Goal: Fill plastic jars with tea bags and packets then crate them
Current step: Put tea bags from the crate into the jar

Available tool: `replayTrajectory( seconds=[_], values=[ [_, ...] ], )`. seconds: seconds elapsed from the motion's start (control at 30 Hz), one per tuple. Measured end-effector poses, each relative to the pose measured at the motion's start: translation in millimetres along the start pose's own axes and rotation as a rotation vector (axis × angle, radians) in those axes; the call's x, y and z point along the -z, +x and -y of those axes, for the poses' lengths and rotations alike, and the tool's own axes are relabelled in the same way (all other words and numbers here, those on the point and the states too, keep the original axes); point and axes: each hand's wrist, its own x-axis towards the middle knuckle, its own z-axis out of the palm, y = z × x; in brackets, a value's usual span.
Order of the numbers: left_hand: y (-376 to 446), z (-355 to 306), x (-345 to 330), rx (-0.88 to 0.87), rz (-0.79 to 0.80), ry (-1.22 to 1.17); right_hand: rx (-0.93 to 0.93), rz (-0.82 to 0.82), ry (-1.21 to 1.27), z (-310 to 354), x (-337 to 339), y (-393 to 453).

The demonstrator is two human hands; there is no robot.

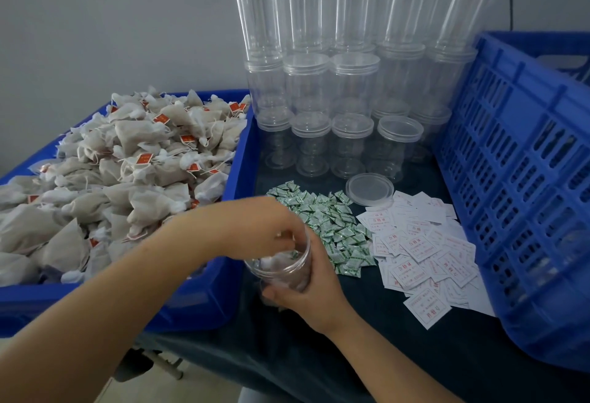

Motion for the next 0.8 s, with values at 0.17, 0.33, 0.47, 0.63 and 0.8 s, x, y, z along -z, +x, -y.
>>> replayTrajectory(
  seconds=[0.17,0.33,0.47,0.63,0.8],
  values=[
    [-33.3,46.2,6.9,0.146,-0.466,0.045,-0.020,-0.002,-0.021,1.1,0.1,-1.9],
    [-32.6,90.1,-17.1,0.421,-0.628,0.252,-0.050,0.021,0.003,2.5,0.7,-2.5],
    [-22.3,105.8,-38.5,0.579,-0.497,0.251,-0.032,0.020,-0.009,2.4,1.0,-3.1],
    [-16.9,107.8,-37.7,0.586,-0.446,0.156,-0.021,0.018,-0.017,-2.2,1.1,-2.1],
    [-15.3,104.4,-38.3,0.603,-0.471,0.216,-0.012,-0.006,-0.013,-6.8,1.1,-2.2]
  ],
)
